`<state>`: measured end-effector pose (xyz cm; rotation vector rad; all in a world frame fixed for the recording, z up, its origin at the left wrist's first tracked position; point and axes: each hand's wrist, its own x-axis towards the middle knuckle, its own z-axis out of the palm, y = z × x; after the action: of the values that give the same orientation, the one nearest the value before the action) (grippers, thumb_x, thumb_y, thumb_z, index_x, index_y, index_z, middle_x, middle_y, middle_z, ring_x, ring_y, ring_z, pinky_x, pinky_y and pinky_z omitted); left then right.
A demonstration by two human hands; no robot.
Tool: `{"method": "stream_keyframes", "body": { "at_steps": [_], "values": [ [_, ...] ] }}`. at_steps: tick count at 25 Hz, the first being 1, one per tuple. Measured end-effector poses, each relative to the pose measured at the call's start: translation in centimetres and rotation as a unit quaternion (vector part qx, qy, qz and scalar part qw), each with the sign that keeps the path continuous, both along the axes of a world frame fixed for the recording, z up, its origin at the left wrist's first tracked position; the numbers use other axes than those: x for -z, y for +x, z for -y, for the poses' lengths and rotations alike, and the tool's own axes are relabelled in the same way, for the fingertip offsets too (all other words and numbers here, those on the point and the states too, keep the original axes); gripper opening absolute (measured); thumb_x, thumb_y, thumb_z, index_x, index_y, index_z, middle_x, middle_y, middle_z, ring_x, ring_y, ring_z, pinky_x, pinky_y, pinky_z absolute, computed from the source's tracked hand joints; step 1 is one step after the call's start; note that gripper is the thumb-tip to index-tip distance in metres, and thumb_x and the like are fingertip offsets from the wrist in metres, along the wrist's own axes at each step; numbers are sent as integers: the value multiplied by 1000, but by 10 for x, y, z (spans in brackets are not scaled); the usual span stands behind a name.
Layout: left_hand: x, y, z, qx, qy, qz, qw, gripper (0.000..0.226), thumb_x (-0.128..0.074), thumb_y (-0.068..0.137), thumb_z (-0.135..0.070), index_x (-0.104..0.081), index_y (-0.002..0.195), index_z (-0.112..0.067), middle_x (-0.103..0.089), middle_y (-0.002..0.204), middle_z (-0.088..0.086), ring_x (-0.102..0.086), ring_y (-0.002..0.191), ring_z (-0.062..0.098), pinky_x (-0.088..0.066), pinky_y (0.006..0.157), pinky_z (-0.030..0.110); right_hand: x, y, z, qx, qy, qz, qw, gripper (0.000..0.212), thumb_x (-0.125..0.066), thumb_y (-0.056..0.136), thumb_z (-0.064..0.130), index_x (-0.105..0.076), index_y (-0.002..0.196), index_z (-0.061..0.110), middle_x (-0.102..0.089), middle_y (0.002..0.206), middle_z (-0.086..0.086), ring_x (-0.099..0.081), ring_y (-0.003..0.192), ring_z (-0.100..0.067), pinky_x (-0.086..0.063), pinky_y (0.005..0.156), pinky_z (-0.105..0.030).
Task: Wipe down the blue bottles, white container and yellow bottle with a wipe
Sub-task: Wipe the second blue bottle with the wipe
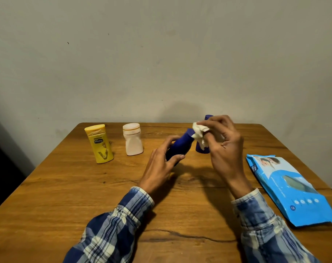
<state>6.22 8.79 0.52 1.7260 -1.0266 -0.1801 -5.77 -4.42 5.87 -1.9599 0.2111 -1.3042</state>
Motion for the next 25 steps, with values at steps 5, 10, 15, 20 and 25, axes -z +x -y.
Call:
{"method": "stream_keyframes", "body": {
  "at_steps": [5,10,15,20,25],
  "values": [
    [1,-2,-1,0,-13,-10,1000,42,-65,98,-20,-53,134,-39,-64,126,-9,-62,113,2,-56,99,37,5,5,-3,-26,-141,-100,985,24,-56,91,-2,-74,105,7,-57,102,-1,-58,97,-17,-52,81,-30],
    [1,4,0,-4,-10,18,1000,43,-65,99,-22,-51,134,-40,-65,120,-11,-63,107,1,-56,95,37,1,-2,-2,9,-42,-1,999,21,-60,91,-4,-76,99,7,-59,99,-4,-60,92,-13,-52,75,-28],
    [3,-1,0,12,-11,7,1000,43,-64,99,-19,-53,135,-38,-65,128,-5,-63,113,7,-55,100,42,7,4,-1,9,-119,-74,990,24,-60,91,-3,-74,107,7,-58,104,-4,-58,97,-17,-55,80,-36],
    [2,7,0,21,-9,1,1000,43,-65,100,-21,-50,137,-36,-63,128,-4,-63,113,9,-57,98,46,2,-1,1,8,-32,-1,999,21,-61,91,-6,-76,97,7,-61,98,-4,-61,91,-14,-52,75,-27],
    [-6,-4,0,133,-52,-207,968,49,-66,96,-23,-48,138,-40,-63,134,-9,-62,121,7,-57,90,26,10,5,-3,-3,19,10,1000,28,-64,91,-8,-74,108,11,-64,107,-2,-63,100,-11,-51,79,-16]
  ]
}}
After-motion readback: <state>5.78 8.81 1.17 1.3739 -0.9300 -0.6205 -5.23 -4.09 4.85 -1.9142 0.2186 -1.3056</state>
